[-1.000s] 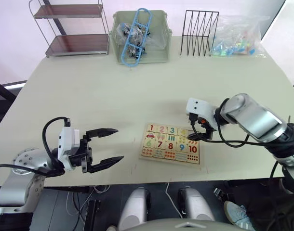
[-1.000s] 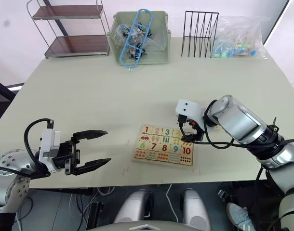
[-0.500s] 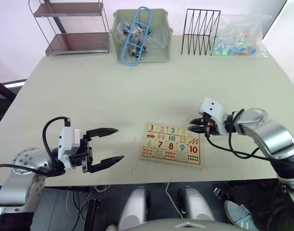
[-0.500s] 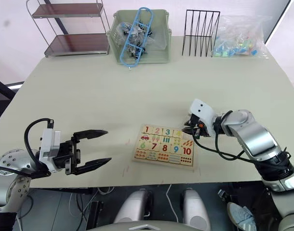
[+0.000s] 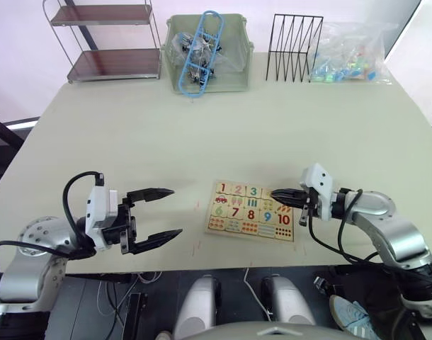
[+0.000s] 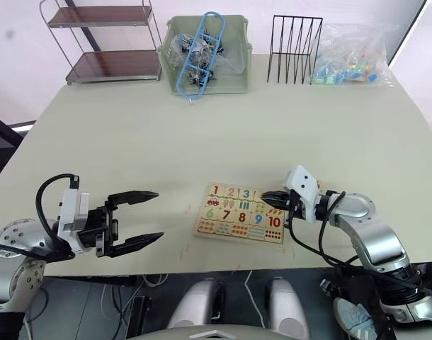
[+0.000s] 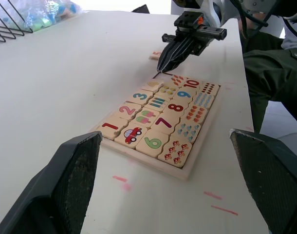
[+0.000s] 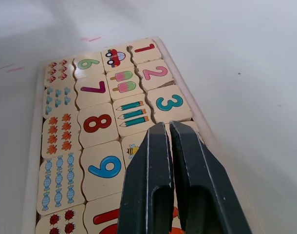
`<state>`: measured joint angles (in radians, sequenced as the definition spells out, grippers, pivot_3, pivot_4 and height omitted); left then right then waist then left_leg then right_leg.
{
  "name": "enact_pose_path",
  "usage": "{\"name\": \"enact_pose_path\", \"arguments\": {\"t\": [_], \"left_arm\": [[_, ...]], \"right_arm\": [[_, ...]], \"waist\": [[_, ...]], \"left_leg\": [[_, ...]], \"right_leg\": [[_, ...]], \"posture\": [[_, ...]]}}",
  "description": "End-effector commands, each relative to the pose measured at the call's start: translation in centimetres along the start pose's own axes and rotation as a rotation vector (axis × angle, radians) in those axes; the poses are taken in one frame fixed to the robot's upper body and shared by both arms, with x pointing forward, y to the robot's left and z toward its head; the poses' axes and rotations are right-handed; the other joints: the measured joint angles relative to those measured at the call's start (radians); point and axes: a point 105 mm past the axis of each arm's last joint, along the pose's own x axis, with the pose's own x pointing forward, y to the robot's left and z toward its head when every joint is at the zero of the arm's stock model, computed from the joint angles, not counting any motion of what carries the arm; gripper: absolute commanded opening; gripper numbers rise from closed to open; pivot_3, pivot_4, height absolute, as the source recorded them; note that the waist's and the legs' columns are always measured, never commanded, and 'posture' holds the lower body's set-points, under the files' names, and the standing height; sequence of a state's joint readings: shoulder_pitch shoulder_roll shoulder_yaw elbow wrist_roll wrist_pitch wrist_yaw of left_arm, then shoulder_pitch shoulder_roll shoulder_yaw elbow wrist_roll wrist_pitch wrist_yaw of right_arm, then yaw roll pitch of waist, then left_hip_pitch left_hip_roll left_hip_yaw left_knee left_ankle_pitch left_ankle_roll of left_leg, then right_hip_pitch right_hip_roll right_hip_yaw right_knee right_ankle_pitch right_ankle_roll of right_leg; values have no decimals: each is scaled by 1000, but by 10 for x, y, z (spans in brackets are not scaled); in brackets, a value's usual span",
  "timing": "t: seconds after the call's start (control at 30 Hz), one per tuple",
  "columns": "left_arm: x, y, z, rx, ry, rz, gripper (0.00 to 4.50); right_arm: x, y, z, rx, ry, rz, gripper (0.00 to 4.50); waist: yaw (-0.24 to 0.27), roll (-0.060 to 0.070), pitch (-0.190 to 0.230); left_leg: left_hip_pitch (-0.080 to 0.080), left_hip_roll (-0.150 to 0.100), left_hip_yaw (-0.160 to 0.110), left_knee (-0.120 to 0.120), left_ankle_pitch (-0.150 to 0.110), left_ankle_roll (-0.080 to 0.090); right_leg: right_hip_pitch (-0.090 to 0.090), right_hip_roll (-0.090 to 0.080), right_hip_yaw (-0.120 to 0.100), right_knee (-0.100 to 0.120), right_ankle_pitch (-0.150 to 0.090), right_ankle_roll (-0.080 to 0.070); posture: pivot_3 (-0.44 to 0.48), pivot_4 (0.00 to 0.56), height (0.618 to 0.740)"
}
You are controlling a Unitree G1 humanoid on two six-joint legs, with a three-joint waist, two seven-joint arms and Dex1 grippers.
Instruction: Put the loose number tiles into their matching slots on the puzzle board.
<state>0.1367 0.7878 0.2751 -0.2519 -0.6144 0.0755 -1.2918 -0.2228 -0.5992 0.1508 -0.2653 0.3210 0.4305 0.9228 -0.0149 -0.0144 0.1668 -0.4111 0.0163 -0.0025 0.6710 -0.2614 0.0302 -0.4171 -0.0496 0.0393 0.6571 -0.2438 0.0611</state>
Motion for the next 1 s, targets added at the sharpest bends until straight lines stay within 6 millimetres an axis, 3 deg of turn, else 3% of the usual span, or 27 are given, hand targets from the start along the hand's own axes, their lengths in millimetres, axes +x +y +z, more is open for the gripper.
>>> {"name": "enact_pose_path", "arguments": {"t": [0.03, 0.57, 1.0], "left_arm": [[-3, 2, 5, 23, -12, 8, 4500], [-3, 2, 5, 21, -11, 9, 4500], [-2, 3, 6, 23, -14, 9, 4500]], "right_arm": [[1, 6, 3, -32, -29, 30, 148], [7, 13, -13, 9, 32, 56, 148], [6, 8, -16, 40, 54, 23, 148]], "waist": [[0, 0, 0], [1, 0, 0], [1, 0, 0]], "left_leg": [[0, 0, 0, 0, 0, 0], [0, 0, 0, 0, 0, 0], [1, 0, 0, 1, 0, 0]], "right_leg": [[0, 0, 0, 0, 0, 0], [0, 0, 0, 0, 0, 0], [1, 0, 0, 1, 0, 0]], "posture": [[0, 150, 740], [0, 150, 740], [0, 150, 740]]}}
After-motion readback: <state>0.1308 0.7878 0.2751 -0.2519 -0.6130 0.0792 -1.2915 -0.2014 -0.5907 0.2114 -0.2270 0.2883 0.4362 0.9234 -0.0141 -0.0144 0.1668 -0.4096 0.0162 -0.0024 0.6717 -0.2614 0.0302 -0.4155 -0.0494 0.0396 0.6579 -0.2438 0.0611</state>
